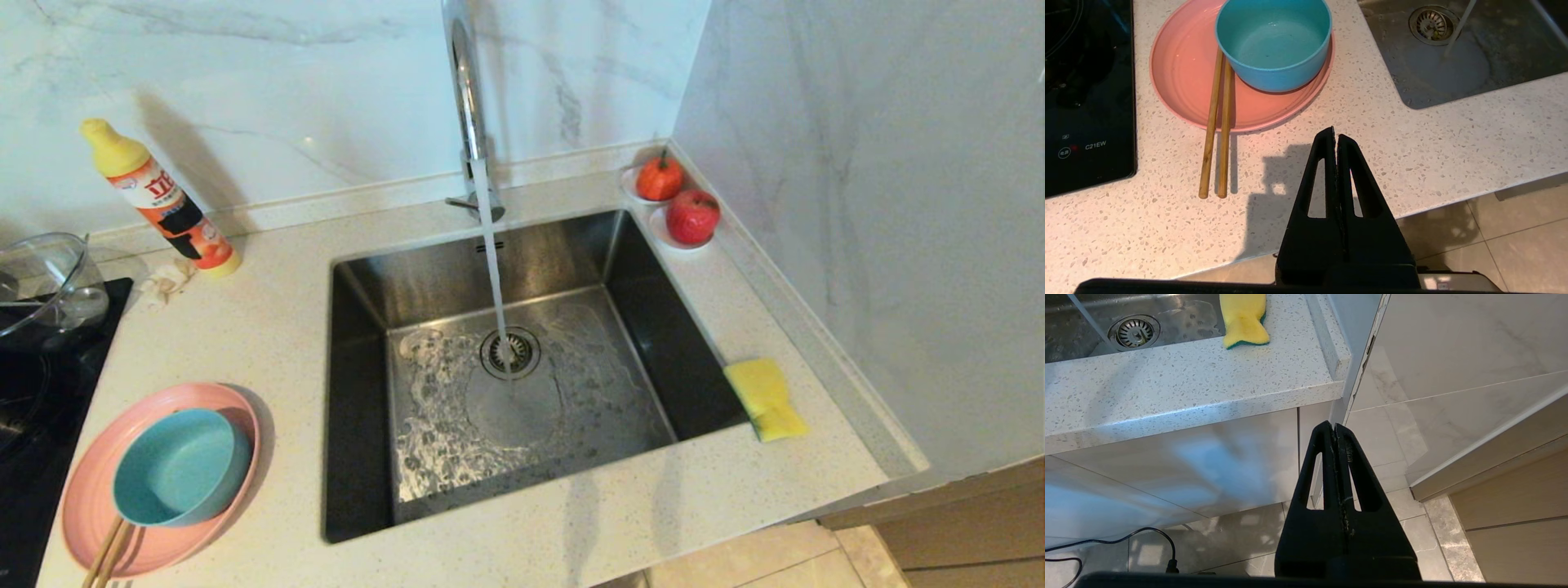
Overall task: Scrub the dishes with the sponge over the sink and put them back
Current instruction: Rinse the chopsticks
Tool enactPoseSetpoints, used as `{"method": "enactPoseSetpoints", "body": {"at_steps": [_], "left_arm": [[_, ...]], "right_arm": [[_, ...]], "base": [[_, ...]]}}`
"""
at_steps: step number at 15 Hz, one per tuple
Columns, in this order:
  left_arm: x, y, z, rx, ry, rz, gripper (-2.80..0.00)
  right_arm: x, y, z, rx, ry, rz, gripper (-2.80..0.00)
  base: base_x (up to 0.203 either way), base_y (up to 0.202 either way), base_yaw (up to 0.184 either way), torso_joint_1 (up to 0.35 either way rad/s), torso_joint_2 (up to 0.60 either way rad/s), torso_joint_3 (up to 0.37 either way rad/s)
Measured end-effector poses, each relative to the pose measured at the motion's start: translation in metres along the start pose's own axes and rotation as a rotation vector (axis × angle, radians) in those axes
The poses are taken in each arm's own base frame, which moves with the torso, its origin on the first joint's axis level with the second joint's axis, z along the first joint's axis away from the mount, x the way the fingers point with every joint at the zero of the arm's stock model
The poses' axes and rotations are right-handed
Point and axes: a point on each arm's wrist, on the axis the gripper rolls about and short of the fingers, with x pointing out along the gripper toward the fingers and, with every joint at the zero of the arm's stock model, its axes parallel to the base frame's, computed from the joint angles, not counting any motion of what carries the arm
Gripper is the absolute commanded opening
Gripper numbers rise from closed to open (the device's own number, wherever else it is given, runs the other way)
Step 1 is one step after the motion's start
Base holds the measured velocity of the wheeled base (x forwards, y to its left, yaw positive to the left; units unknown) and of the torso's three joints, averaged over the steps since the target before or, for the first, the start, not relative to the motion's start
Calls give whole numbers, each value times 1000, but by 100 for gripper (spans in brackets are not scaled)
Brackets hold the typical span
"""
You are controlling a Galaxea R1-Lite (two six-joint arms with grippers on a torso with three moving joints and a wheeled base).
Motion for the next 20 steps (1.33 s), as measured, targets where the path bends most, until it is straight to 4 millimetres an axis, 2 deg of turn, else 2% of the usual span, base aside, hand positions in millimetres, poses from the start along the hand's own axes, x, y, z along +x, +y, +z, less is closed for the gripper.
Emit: {"method": "enactPoseSetpoints", "body": {"at_steps": [10,11,13,17,18,20], "left_arm": [[0,0,0,32,-7,1,-280],[-2,0,6,54,-30,3,-280],[-14,2,38,85,-137,13,-280],[-42,12,127,87,-283,107,-280],[-42,15,145,82,-258,133,-280],[-28,20,175,78,-168,156,-280]], "right_arm": [[0,0,0,0,0,0,-280],[0,0,0,0,0,0,-280],[0,0,0,0,0,0,-280],[0,0,0,0,0,0,-280],[0,0,0,0,0,0,-280],[0,0,0,0,0,0,-280]], "base": [[0,0,0,0,0,0],[0,0,0,0,0,0],[0,0,0,0,0,0],[0,0,0,0,0,0],[0,0,0,0,0,0],[0,0,0,0,0,0]]}}
